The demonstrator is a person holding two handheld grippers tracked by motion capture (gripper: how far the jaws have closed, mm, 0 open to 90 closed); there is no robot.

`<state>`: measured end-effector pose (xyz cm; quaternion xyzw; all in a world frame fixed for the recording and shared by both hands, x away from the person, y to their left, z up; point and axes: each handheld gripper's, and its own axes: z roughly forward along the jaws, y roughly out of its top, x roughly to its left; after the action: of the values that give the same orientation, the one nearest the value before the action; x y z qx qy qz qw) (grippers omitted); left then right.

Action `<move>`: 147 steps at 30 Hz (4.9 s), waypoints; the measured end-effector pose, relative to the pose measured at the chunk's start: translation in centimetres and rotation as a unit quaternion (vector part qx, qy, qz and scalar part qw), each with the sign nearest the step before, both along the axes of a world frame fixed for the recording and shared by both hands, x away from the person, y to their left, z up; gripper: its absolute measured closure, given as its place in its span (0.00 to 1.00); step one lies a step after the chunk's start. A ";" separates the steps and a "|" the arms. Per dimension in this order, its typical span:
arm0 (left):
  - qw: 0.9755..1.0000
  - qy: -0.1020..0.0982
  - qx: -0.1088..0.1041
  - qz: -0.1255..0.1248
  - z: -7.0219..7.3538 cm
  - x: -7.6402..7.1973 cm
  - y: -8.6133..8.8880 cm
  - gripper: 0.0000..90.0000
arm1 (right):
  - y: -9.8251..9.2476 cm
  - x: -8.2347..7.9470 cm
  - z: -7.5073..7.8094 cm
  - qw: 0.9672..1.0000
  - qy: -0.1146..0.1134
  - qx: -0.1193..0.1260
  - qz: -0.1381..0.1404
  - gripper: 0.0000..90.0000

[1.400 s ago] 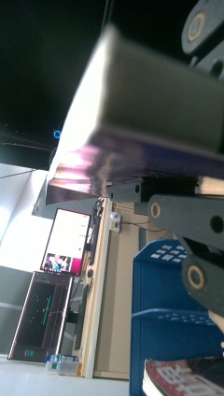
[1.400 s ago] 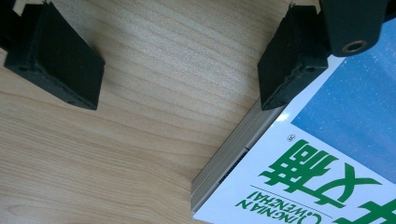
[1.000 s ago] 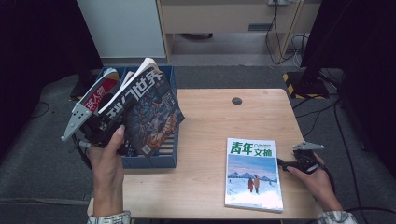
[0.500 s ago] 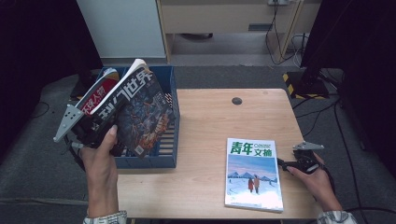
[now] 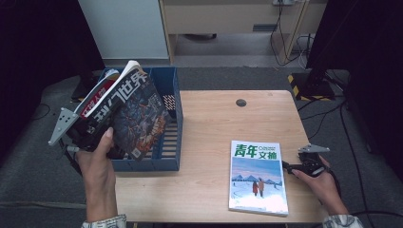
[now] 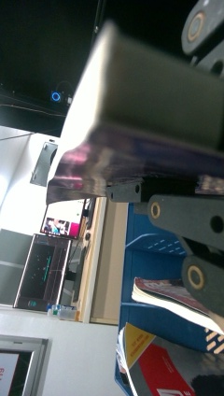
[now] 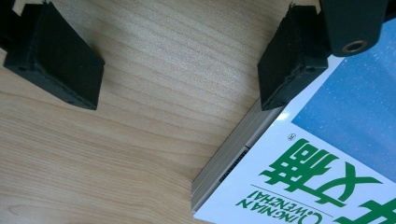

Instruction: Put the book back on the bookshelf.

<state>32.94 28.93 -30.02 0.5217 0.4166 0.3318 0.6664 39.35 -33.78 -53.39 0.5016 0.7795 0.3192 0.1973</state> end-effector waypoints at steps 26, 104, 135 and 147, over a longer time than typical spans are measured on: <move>1.000 0.005 0.005 0.019 -0.3 0.2 0.5 0.91 | 0.0 0.0 0.0 1.000 0.000 0.000 0.000 0.16; 0.994 0.002 0.000 0.110 -0.5 1.2 1.4 0.91 | 0.0 0.0 -0.1 1.000 -0.005 0.002 0.000 0.16; 0.991 0.021 0.027 0.131 -3.0 5.8 -0.6 0.91 | -0.1 0.0 -0.2 1.000 -0.010 0.002 0.000 0.16; 0.990 0.020 0.021 0.137 -4.3 6.2 -0.4 0.91 | -0.1 0.0 -0.2 1.000 -0.009 0.002 0.001 0.16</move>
<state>39.19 28.57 -34.31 0.4800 0.4905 0.4177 0.5954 39.30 -33.86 -53.56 0.4983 0.7774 0.3257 0.2033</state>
